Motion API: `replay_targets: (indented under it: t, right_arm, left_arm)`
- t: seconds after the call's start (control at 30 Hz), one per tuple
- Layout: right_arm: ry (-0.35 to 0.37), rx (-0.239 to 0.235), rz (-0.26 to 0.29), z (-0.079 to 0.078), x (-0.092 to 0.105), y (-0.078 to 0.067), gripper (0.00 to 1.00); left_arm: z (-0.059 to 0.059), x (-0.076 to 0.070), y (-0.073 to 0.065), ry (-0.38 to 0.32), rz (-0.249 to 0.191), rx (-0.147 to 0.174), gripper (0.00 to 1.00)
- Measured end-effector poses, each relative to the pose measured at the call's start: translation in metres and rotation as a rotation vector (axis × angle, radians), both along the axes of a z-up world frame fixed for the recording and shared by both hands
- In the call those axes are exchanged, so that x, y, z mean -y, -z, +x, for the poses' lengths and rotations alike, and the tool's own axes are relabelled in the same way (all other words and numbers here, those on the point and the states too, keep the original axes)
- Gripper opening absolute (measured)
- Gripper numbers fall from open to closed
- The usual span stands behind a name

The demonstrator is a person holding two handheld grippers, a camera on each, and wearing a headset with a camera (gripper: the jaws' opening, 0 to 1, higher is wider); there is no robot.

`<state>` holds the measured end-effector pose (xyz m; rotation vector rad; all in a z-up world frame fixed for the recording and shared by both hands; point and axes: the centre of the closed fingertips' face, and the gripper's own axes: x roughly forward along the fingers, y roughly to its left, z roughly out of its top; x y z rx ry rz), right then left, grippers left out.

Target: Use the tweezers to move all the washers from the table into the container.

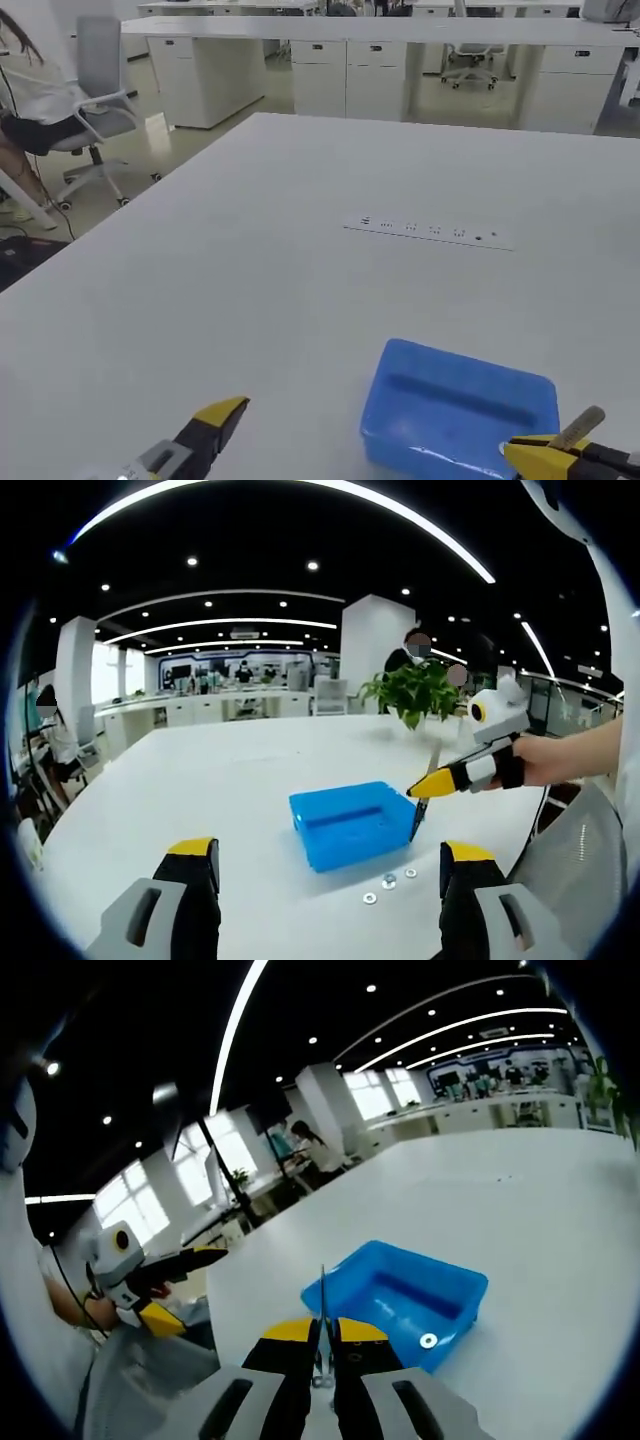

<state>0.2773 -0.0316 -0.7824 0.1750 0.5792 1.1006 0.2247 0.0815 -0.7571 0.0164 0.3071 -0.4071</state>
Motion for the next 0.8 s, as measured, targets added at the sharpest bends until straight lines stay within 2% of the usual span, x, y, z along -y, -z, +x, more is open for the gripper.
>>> replay_targets:
  t: [0.17,0.23,0.5,0.67,0.8]
  right_arm:
    - [-0.013,-0.024,-0.025,-0.006,-0.002,0.013,0.03]
    - [-0.022,-0.024,-0.052,-0.009,-0.001,0.020,0.03]
    - [-0.040,-0.037,-0.082,-0.015,-0.003,0.035,0.03]
    - [-0.064,-0.016,-0.107,-0.017,-0.004,0.044,0.03]
    - [-0.080,-0.001,-0.115,-0.019,-0.004,0.045,0.03]
  left_arm:
    - [0.000,0.001,0.001,0.004,0.002,-0.003,0.92]
    - [0.000,0.001,0.001,0.004,0.006,-0.006,0.92]
    - [-0.001,0.000,0.003,0.007,0.012,-0.014,0.92]
    - [-0.002,0.000,0.006,0.011,0.026,-0.024,0.91]
    - [-0.002,0.000,0.006,0.010,0.028,-0.025,0.91]
